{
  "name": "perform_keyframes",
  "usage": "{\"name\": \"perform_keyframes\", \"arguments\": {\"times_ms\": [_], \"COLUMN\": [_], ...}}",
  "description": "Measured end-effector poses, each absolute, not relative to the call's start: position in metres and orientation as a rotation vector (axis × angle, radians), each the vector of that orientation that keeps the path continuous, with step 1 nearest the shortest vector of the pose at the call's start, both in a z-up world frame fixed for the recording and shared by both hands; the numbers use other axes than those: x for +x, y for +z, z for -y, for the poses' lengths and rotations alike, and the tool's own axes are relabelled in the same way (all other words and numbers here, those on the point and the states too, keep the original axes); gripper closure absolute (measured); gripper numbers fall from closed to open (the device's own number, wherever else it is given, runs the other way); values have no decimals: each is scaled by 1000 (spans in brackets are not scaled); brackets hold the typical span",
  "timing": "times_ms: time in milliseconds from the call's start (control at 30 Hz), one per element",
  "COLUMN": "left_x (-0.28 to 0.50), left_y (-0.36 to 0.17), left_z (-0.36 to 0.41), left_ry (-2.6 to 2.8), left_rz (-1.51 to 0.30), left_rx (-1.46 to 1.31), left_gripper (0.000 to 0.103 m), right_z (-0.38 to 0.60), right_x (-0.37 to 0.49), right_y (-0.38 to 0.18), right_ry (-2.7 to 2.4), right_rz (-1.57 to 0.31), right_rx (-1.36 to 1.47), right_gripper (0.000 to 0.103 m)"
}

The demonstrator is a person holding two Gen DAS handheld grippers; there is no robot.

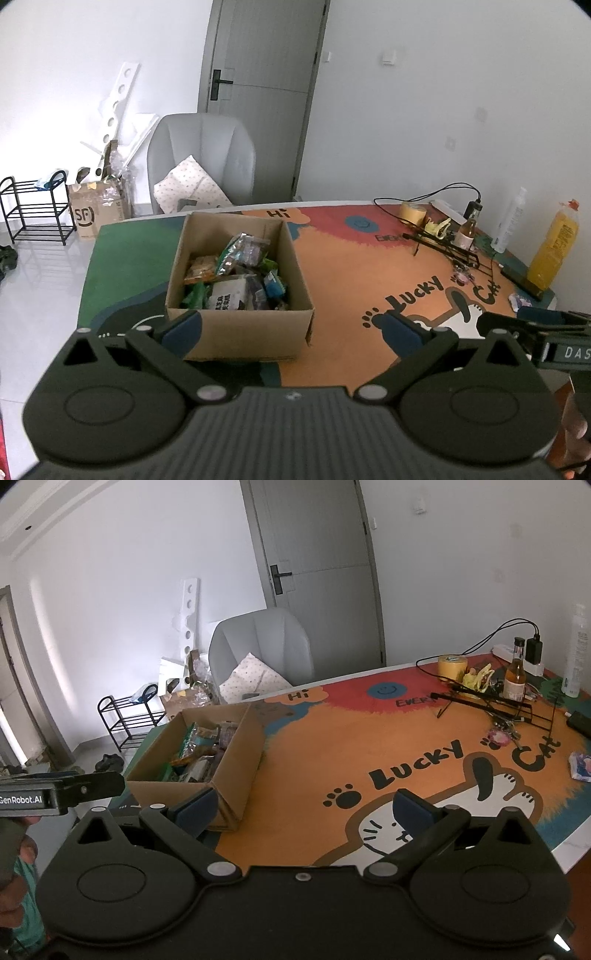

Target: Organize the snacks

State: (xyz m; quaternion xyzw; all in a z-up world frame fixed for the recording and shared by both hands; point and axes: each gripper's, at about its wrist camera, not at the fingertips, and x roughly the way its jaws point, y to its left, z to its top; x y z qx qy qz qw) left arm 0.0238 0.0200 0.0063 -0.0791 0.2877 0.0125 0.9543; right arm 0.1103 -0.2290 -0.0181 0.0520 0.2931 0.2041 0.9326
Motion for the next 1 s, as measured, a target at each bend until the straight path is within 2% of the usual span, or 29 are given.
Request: {"name": "perform_keyframes", "arguments": {"times_ms": [1000], "left_x": [23], "left_y": [3], "left_z": [-19], "left_ry": [19], "left_rz": [-589], "left_rx": [-161], "left_gripper": [0], "right_z": [232], "right_x": [113], "right_y": [-17], "right_ry": [417], "right_rz": [-604], "right_rx": [104], "right_gripper": [0]}}
